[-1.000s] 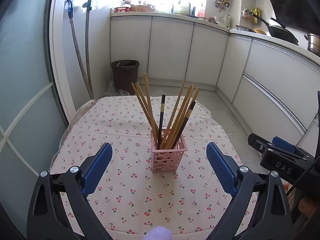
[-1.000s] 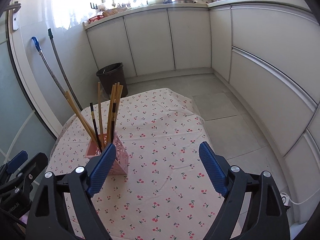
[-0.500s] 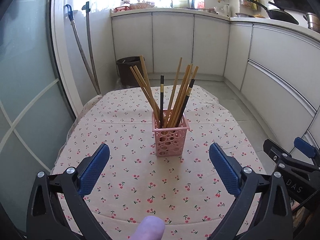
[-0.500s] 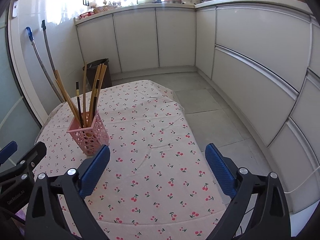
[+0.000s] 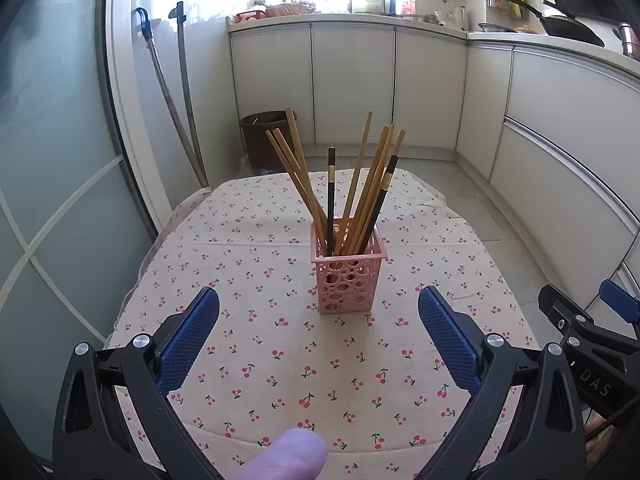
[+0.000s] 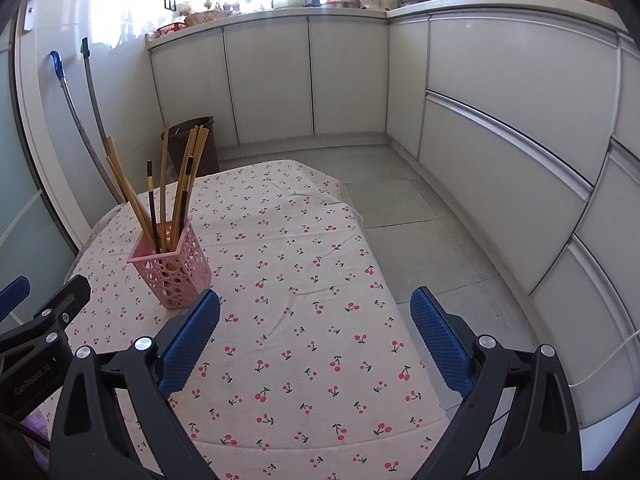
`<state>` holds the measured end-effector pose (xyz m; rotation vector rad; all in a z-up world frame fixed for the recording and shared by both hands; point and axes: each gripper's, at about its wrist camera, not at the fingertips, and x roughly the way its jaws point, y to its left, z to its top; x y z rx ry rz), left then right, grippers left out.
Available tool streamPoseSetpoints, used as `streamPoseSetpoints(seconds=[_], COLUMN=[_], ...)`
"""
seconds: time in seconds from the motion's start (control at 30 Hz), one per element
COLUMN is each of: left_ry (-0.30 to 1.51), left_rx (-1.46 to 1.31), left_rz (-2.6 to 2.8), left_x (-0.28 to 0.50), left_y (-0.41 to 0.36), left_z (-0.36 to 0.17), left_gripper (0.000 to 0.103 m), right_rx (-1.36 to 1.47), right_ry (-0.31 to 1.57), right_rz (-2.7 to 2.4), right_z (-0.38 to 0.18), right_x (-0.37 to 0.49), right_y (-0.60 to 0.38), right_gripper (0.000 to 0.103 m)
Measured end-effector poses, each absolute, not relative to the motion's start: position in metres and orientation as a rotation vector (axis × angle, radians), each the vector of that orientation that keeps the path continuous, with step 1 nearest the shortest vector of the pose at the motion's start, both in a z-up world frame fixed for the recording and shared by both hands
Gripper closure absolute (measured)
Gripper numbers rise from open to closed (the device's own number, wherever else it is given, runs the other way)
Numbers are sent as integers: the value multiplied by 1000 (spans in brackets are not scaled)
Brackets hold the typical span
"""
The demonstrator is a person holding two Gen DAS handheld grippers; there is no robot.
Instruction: Organize utensils
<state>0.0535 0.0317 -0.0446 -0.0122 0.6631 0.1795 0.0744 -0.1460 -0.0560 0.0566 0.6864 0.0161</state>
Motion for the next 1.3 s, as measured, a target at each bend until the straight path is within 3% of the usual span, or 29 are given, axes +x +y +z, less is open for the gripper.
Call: streamPoseSetpoints(seconds=[1.3], left_ry=[695], left_rx=[-25], left_rz=[180], left_x=[57], left_y=[35], left_z=[-50], left_gripper=[7], right_rx=[49], right_ry=[710], right_rz=[16], right_z=[-63], right_x=[77], right_y=[-143], right_gripper=[10])
